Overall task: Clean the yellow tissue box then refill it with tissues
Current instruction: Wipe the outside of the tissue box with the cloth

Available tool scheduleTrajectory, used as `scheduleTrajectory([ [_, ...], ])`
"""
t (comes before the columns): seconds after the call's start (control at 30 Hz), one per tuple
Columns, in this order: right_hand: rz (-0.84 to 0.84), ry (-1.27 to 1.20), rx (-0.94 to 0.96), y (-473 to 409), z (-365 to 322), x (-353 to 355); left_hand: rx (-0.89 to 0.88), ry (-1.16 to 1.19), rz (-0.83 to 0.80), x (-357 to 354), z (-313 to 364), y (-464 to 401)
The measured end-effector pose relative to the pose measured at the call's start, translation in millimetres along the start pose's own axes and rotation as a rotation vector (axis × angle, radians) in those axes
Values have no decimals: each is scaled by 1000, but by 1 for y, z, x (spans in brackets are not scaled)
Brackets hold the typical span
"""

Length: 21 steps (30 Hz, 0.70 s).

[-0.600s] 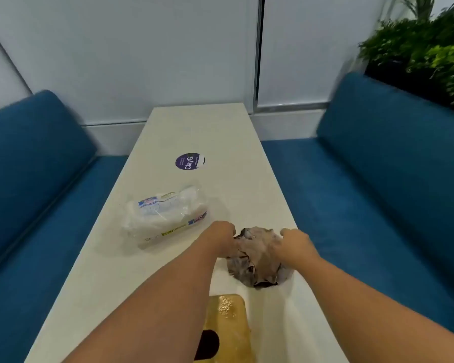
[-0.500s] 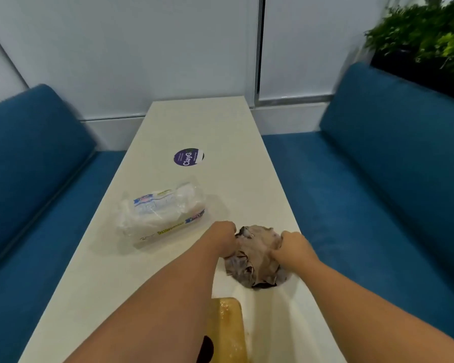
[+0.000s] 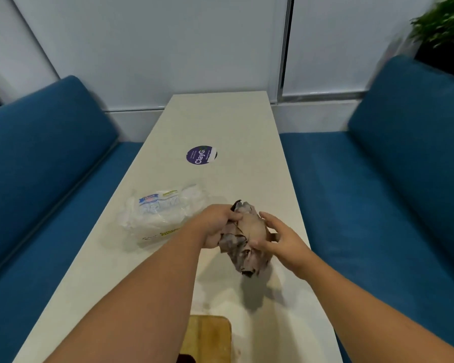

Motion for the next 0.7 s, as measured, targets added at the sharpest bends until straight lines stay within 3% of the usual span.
scheduleTrajectory([
  [0.13, 97, 193, 69, 15, -39, -32, -211, 84, 19, 23, 22, 41],
  [0.23, 123, 59, 56, 38, -69, -65, -409, -57, 301, 54, 28, 93],
  [0.3, 17, -116, -7, 51, -87, -98, -458, -167, 457, 72, 22, 134],
  [0.4, -149, -197, -25, 74, -110, -157, -388, 39, 250, 80, -1, 183],
  [0.5, -80, -42, 73, 92, -115, -205, -398, 332, 277, 95, -15, 223],
  [0.6, 52, 249, 182, 106, -107, -234, -439, 358, 398, 113, -26, 251],
  [0.7, -56, 447, 181, 115, -96, -252, -404, 359, 428, 126, -44, 268],
])
Point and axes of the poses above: each hand's wrist, its own y-axis away from the middle knuckle, its own x-axis out of the back of the hand, z = x × y, the point moved 3 cm from there along -y, towards the middle knuckle, and after that the axes turned 8 degrees about -x, right-handed, at the moved point
